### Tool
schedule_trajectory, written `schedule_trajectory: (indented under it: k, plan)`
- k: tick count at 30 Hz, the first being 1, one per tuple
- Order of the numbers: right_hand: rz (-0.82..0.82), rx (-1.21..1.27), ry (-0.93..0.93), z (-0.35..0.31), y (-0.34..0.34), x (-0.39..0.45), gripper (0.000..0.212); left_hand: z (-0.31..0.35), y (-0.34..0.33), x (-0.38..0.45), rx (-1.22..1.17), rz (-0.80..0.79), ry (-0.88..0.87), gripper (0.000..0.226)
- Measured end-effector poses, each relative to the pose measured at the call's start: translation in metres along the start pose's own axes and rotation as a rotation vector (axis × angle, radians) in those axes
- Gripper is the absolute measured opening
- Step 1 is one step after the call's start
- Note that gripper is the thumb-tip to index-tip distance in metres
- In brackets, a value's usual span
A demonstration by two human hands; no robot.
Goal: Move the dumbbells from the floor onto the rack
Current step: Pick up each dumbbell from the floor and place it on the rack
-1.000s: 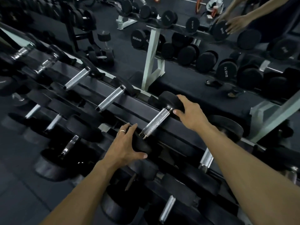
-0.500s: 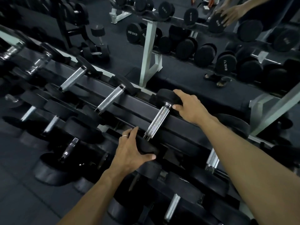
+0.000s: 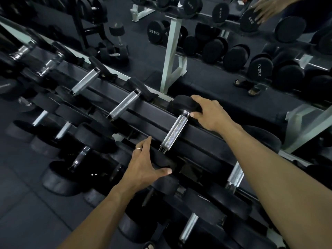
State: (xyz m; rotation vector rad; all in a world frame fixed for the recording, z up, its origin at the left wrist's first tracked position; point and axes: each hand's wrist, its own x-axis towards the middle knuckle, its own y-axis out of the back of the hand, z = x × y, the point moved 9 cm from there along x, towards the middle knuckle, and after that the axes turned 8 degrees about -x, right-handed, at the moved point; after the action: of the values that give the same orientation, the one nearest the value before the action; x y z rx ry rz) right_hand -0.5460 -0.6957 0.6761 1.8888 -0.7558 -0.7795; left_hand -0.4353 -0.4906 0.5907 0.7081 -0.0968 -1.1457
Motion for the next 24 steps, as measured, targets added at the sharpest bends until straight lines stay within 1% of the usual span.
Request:
schedule_trajectory:
  k: [1,4,5,8,10,13,17,21,22,24]
  plan:
    - [0.002,0.027,0.005,0.0,0.001,-0.001,0.057,0.0,0.0,0.0,0.007,0.0,0.001,0.126]
    - [0.042,0.112,0.045,-0.01,0.009,-0.001,0.039,0.0,0.003,-0.002,0.024,-0.014,0.018,0.129]
    - [0.064,0.115,0.062,-0.018,0.012,0.001,0.04,0.0,0.006,-0.004,0.03,-0.014,0.025,0.129]
    - [0.125,0.067,0.131,-0.052,0.015,0.011,0.061,-0.001,0.023,-0.011,0.054,0.029,0.028,0.119]
    - [0.137,0.05,0.183,-0.078,0.01,0.016,0.063,-0.003,0.042,-0.014,0.064,0.085,0.003,0.107]
    - [0.095,0.021,0.228,-0.109,-0.009,0.025,0.065,-0.012,0.075,-0.014,0.083,0.16,-0.02,0.095]
    - [0.061,0.054,0.182,-0.128,-0.025,0.042,0.07,-0.026,0.118,0.002,0.106,0.244,-0.056,0.091]
    - [0.044,0.082,0.088,-0.141,-0.039,0.066,0.072,-0.043,0.161,0.031,0.217,0.344,-0.07,0.096]
    - [0.039,0.08,0.064,-0.144,-0.043,0.073,0.073,-0.049,0.169,0.04,0.222,0.338,-0.059,0.099]
    - [0.035,0.068,0.027,-0.151,-0.049,0.088,0.069,-0.062,0.178,0.061,0.221,0.277,-0.046,0.104]
